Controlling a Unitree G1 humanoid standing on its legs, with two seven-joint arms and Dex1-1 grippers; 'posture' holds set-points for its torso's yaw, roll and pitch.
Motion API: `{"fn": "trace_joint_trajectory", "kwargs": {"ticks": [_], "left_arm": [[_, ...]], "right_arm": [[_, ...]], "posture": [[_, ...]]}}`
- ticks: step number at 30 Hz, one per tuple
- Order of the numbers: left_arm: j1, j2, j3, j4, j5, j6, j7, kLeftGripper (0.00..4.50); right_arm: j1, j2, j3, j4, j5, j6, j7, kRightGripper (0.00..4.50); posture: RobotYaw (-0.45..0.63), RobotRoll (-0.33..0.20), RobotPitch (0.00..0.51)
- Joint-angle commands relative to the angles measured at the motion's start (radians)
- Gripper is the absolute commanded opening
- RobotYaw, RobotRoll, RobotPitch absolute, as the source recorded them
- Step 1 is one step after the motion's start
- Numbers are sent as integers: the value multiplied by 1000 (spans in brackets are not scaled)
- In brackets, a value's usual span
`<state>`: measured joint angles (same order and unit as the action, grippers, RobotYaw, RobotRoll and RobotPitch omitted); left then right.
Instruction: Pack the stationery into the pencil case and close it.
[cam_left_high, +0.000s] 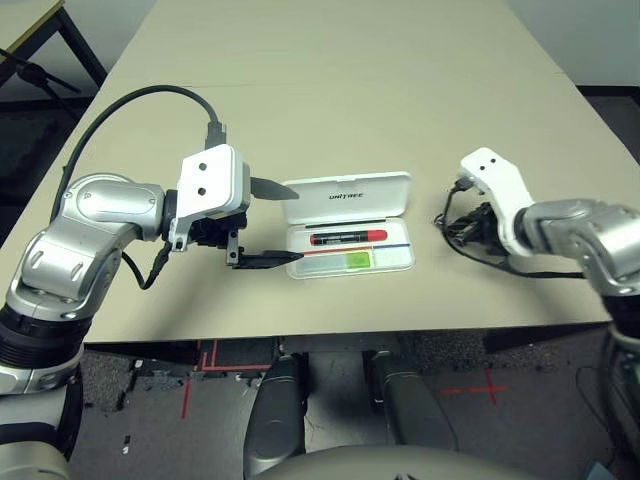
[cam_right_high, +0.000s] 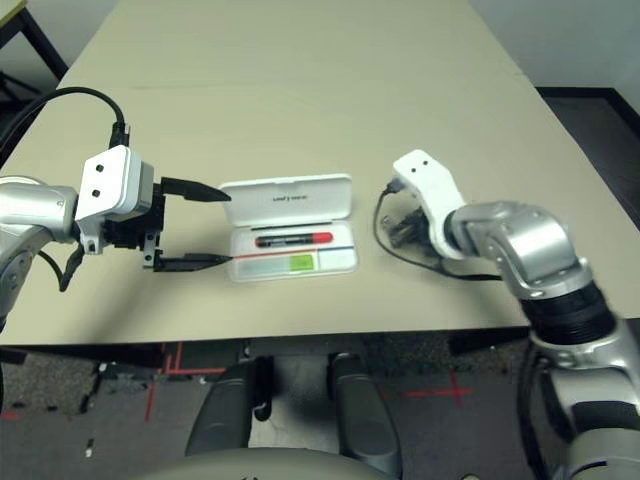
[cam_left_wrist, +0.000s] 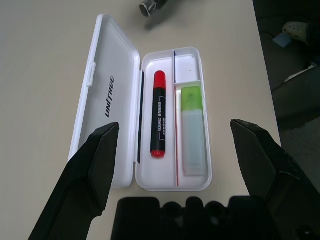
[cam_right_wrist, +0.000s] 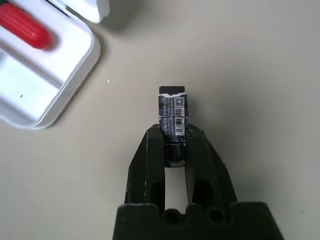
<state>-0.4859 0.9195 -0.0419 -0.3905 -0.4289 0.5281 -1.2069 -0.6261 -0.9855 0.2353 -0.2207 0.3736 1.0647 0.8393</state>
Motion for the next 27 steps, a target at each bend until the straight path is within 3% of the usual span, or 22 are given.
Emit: {"fn": "trace_joint_trajectory", "kwargs": {"ticks": [1,6,12,27], "left_arm": [[-1,14,-16,-4,-3,-2,-16,4500],[-9,19,-17,17,5,-10,-28,4500],[-7,20,-15,13,5,-5,-27,4500],[22,32,-1,-26,-7,21,-6,4500]], "right_arm": [[-21,-95,80,56,-60,-241,239,276],[-62,-120,97,109,-69,-440,496,276],[-87,-69,124,142,-104,-556,650,276],[-136,143,198,264,-263,-726,682,276]], "posture": [[-78,0,174],[-78,0,182],[-69,0,187],[-29,0,197]]}}
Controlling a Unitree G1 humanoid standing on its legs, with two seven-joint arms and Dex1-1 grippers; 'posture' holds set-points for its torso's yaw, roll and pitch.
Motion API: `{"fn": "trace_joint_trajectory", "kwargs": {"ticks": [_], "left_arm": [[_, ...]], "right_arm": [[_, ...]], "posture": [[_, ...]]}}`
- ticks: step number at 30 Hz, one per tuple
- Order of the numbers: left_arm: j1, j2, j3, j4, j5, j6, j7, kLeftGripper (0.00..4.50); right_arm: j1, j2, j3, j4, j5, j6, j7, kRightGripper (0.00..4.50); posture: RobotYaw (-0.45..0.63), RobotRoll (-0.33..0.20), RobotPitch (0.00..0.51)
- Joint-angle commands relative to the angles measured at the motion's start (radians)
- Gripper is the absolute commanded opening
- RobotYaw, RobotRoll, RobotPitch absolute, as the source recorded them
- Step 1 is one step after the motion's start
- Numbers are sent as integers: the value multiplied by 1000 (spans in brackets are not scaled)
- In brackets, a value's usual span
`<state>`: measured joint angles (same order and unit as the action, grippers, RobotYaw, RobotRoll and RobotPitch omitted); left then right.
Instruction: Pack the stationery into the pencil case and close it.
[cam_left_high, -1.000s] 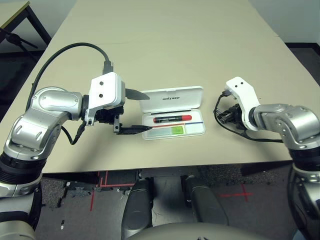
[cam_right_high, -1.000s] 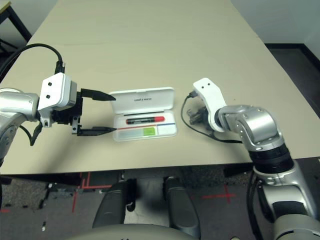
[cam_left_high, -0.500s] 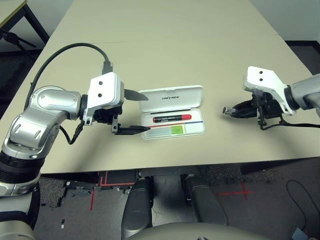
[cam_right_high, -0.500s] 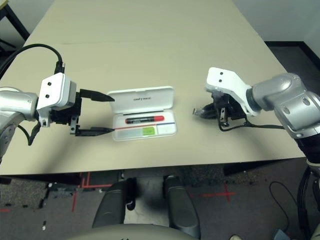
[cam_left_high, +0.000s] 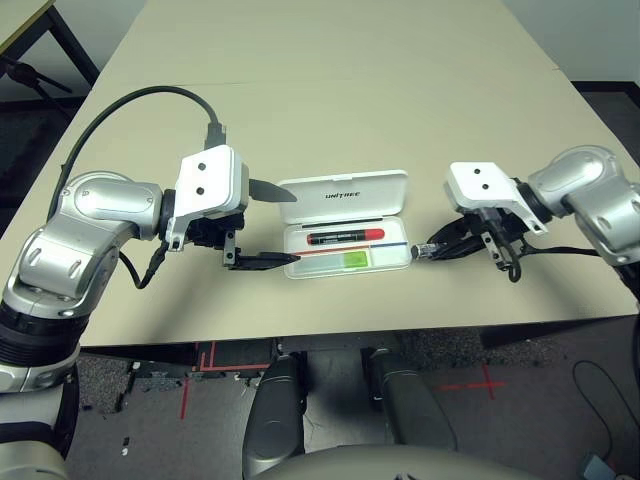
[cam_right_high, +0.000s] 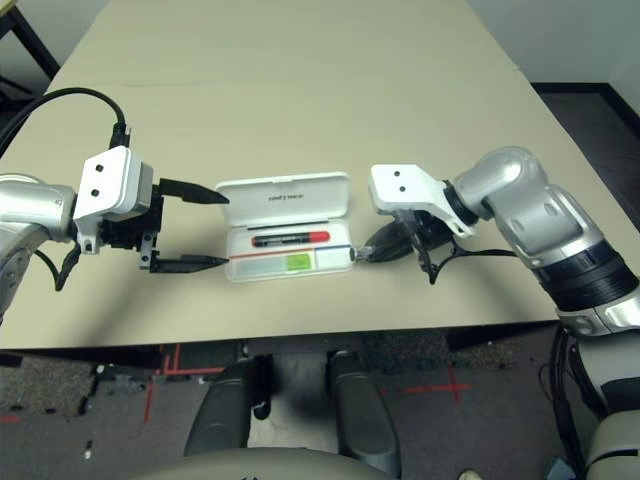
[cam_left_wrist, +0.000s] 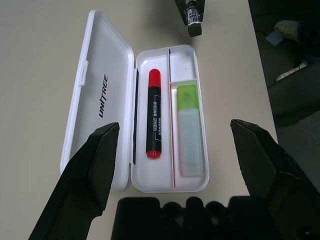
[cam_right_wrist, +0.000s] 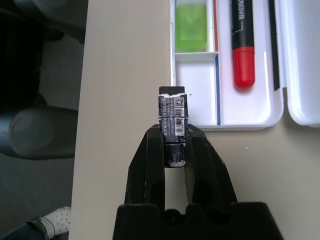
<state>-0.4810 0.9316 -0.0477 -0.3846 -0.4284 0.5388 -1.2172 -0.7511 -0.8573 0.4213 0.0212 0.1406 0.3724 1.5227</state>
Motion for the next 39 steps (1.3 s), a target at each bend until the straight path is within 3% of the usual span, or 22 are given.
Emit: {"fn": "trace_joint_trajectory", "kwargs": {"ticks": [1,12,32,33,39], "left_arm": [[21,21,7,-34,-8,11,5,4500],[39,26,8,-54,-10,20,29,4500],[37,30,7,-45,-9,11,29,4500],[35,30,6,-43,-8,10,28,4500],[33,27,4,-40,-7,8,28,4500]], "right_arm": [[-13,25,13,33,-42,-48,-6,276],[-22,143,8,128,-129,-155,-75,276],[1,205,-7,150,-148,-211,-121,276],[2,204,-7,154,-151,-223,-123,1020],[5,197,-26,135,-130,-217,-127,3201]], "posture": [[-29,0,197],[-15,0,192],[-16,0,181],[-19,0,181],[-22,0,181]]}}
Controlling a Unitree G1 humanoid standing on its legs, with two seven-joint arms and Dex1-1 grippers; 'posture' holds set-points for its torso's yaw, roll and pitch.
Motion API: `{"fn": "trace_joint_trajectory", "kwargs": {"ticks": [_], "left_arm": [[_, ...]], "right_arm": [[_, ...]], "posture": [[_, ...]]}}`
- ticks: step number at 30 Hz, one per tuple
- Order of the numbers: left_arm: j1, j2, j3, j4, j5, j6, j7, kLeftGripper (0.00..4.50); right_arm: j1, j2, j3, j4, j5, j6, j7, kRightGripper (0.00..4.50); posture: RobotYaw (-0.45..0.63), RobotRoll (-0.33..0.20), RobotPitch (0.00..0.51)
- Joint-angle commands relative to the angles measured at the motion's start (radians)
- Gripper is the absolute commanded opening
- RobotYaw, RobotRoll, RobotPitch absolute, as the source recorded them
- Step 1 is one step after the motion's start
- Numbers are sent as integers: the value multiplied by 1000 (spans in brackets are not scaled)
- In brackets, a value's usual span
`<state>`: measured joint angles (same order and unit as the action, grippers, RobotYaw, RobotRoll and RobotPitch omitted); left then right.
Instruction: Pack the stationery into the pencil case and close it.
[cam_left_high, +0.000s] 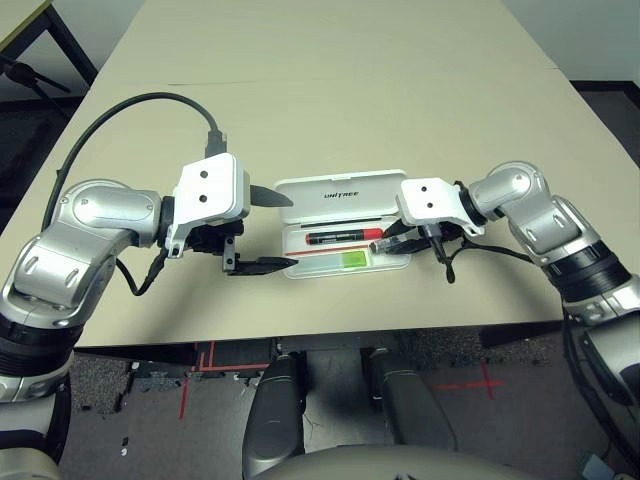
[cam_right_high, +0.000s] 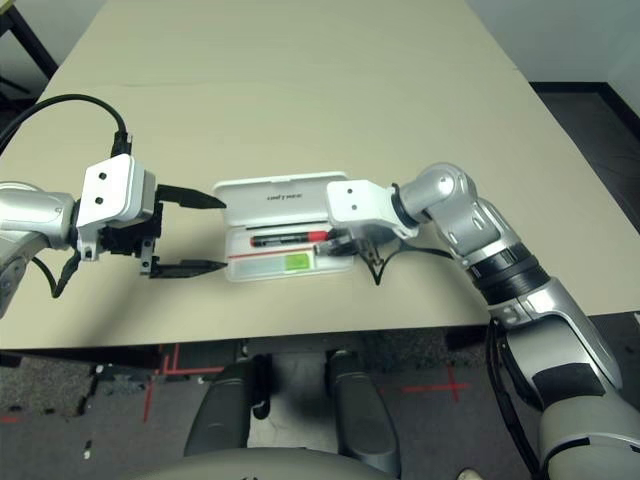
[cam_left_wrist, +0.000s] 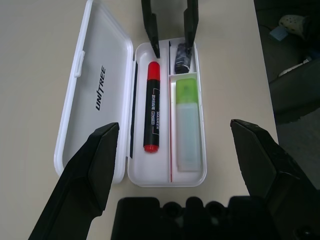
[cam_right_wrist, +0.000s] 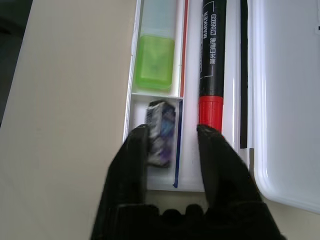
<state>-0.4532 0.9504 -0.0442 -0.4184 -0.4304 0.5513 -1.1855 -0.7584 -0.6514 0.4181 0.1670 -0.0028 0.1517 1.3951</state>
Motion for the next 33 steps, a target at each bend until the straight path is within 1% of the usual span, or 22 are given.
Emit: {"fn": "trace_joint_trajectory", "kwargs": {"ticks": [1,3,4,8,13,18,21,27,33], "left_arm": [[6,7,0,-6,-5,-5,-3,4500],[8,5,-1,-4,-4,-7,-2,4500],[8,4,-1,-3,-4,-8,-2,4500],[12,2,0,5,-3,-9,2,4500],[31,3,8,15,0,-12,7,4500],[53,7,21,20,0,-14,12,4500],[64,4,26,28,0,-15,18,4500],[66,-9,23,66,11,-26,31,4500],[58,-13,18,105,27,-21,59,4500]], "right_arm": [[13,-11,-30,-16,22,8,3,3616],[12,-19,-46,-26,40,30,9,4345],[11,-28,-55,-36,53,51,16,4467],[16,-77,-94,-67,99,120,50,4467],[55,-160,-173,-124,210,279,98,4467],[107,-236,-264,-136,277,338,91,4467],[162,-278,-334,-130,306,352,67,4467],[258,-305,-444,-115,369,386,21,4467],[318,-326,-497,-89,398,383,2,4467]], "posture": [[-22,0,181],[-22,0,181],[-22,0,181],[-30,0,179],[-25,0,181],[-29,0,184],[-37,0,183],[-47,0,184],[-52,0,180]]}}
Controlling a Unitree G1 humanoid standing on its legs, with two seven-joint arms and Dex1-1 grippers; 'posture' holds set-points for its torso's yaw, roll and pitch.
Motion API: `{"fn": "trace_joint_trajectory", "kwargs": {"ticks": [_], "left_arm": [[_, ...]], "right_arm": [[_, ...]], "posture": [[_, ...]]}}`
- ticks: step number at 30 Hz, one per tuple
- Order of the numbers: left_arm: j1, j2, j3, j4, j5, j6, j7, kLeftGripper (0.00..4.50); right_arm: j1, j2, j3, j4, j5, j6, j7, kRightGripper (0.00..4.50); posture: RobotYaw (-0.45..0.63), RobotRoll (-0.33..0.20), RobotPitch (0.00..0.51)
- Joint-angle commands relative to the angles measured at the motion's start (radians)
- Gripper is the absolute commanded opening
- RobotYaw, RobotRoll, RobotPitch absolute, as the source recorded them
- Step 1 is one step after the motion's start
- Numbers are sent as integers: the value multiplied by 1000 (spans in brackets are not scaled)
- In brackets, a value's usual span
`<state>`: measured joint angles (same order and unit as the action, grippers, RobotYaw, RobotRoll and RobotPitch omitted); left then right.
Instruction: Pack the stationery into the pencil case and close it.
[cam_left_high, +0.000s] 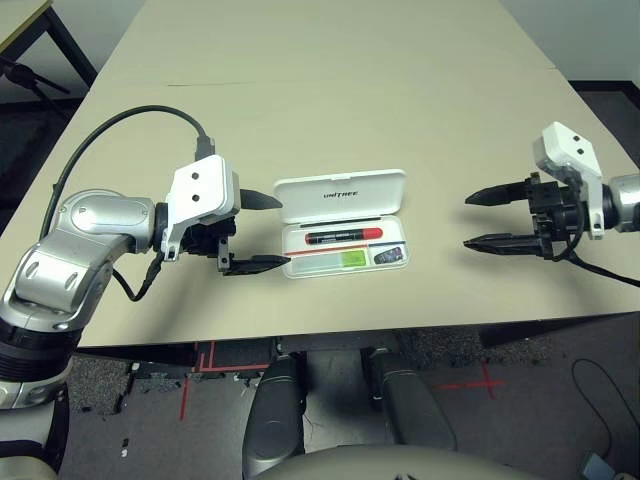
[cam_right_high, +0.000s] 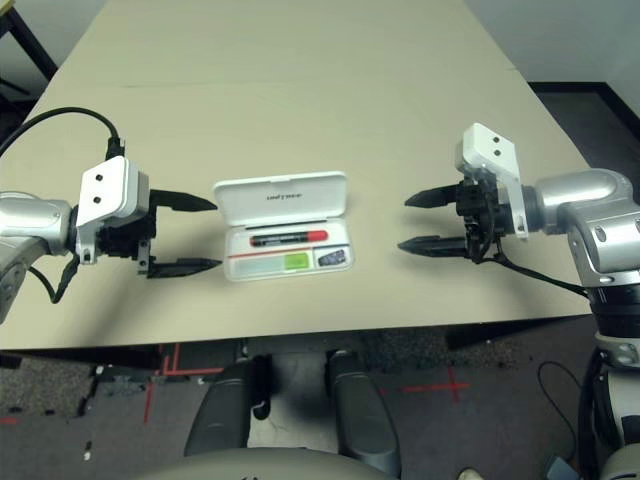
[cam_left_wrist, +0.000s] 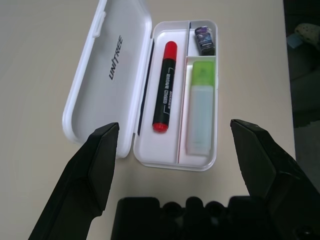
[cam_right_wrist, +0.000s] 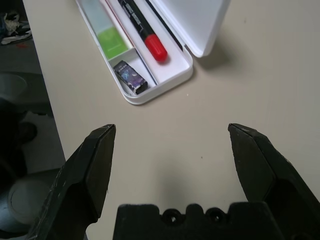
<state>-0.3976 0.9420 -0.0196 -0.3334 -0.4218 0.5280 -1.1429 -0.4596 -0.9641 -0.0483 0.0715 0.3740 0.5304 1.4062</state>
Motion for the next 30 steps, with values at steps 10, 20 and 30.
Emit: {"fn": "trace_joint_trajectory", "kwargs": {"ticks": [10,20,30], "left_arm": [[-44,-42,-14,195,78,70,120,2324],[-173,-171,-26,424,188,91,303,35],[-252,-275,-49,491,222,74,339,35]], "right_arm": [[45,-6,-48,5,53,-5,-36,4500],[41,-9,-44,-8,69,11,-41,4500],[35,-18,-35,-9,67,31,-42,4500]], "posture": [[-60,0,171],[-68,0,165],[-80,0,161]]}}
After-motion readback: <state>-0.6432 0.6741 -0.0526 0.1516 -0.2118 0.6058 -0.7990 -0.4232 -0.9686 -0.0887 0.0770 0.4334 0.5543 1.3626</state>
